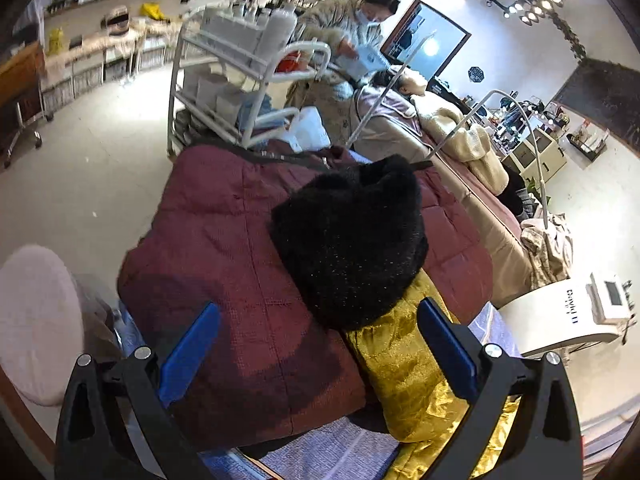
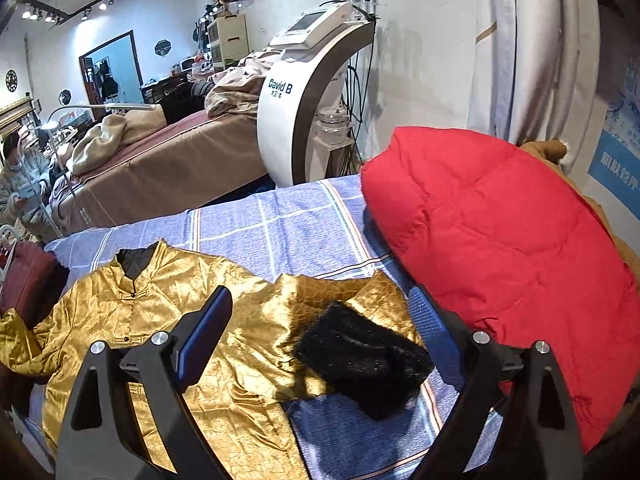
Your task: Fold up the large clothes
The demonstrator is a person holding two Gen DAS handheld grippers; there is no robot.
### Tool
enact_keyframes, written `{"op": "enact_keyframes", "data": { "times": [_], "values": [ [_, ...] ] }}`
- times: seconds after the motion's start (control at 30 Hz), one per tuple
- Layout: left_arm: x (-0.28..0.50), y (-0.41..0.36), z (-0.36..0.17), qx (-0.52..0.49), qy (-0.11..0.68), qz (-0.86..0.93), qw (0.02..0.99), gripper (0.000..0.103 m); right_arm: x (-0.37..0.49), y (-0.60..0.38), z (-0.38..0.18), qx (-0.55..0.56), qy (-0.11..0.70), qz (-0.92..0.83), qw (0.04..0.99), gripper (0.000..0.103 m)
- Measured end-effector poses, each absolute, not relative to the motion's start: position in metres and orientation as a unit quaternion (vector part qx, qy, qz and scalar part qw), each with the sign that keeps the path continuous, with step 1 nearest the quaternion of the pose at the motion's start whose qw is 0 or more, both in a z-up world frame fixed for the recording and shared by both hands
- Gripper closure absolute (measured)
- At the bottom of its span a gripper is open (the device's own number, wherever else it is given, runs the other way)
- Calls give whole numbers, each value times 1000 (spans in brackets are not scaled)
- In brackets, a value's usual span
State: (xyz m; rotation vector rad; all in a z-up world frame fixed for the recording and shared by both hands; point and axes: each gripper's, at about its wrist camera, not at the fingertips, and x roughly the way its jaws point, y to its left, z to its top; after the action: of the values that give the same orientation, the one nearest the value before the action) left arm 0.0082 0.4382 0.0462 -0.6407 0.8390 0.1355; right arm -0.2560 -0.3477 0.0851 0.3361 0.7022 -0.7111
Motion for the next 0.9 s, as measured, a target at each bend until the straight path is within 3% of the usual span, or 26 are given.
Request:
{"op": "enact_keyframes", "data": {
  "times": [0.1,0.27,0.6,0.7,0.9],
  "values": [
    [23,452,31,-346,399,55,847,6,-246,-340,82,172,344,-327,863,14],
    [54,444,15,-299,438,47,846,6,-237,-327,83,169,352,-316,865,14],
    [78,417,17,-294,411,18,863,8,-218,-305,72,148,378,-301,863,14],
    [76,399,23,-254,411,34,875,13,-214,-298,67,142,388,-296,861,14],
    [84,372,20,-153,444,76,879,12,-215,-296,58,157,397,-287,858,14]
  ]
}}
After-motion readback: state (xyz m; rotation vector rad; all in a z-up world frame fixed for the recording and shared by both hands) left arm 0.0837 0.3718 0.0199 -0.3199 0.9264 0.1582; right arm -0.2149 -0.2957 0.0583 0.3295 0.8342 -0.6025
